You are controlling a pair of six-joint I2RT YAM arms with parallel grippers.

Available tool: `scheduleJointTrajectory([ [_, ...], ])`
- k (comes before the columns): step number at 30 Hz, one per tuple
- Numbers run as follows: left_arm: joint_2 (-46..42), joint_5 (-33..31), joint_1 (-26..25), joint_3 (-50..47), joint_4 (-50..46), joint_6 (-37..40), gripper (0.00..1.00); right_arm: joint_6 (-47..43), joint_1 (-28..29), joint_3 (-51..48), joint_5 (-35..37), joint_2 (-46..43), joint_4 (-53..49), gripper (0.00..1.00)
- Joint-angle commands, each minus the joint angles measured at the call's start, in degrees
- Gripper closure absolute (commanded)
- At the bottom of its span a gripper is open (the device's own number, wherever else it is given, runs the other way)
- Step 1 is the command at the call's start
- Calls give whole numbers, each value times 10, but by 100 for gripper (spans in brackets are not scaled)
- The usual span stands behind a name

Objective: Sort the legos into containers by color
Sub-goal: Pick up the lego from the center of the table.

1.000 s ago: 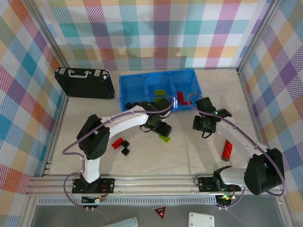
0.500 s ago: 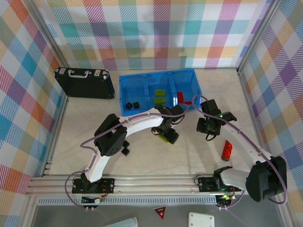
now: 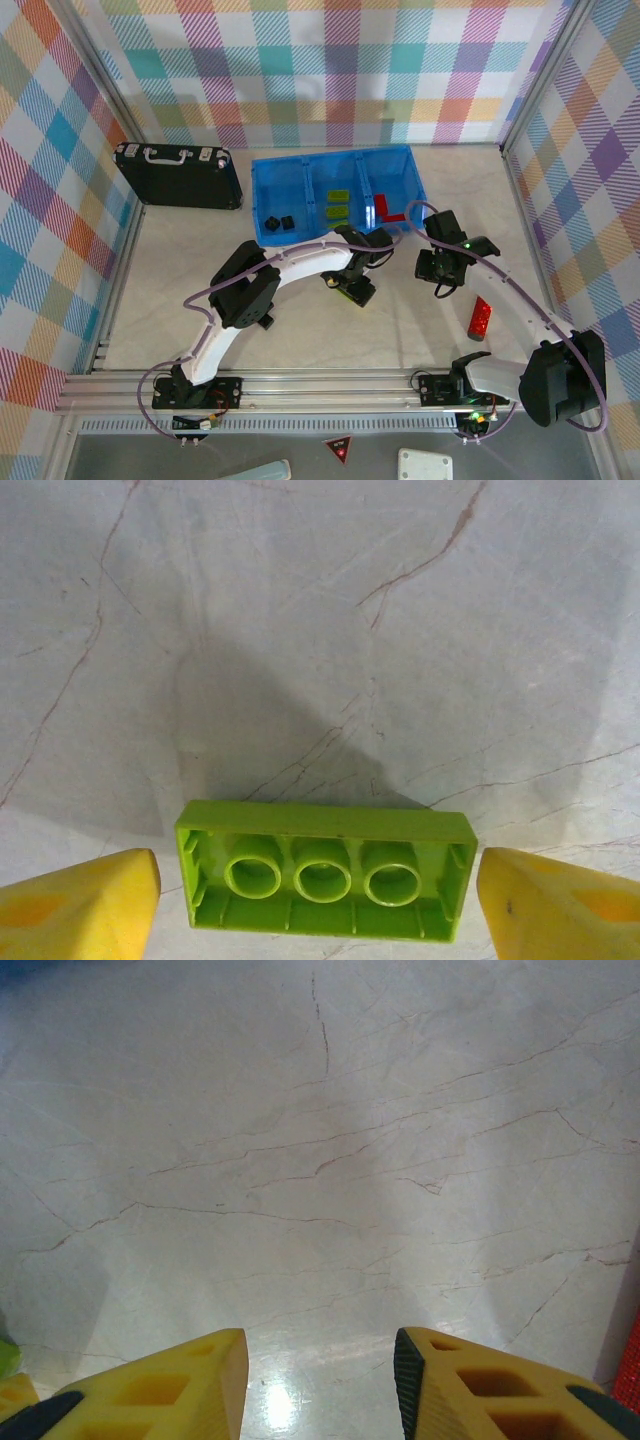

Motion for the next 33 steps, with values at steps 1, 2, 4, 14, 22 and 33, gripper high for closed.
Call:
scheduleJointTrajectory([
  [1, 6, -7, -2, 10, -18, 12, 20, -8, -4, -6, -8, -2, -8, 55],
  [2, 5, -1, -1, 7, -15, 11, 21, -8, -4, -6, -8, -2, -8, 55],
  [4, 4, 8, 1, 3, -10, 11, 23, -9, -4, -6, -8, -1, -8, 55],
  [14, 6, 22, 6, -2, -2, 8, 26, -9, -4, -6, -8, 0, -7, 55],
  [22, 11, 29, 10, -8, 1, 6, 26, -10, -4, -7, -9, 1, -6, 56],
  [33, -2, 23, 11, -9, 5, 3, 34, -9, -4, -7, -8, -3, -8, 56],
])
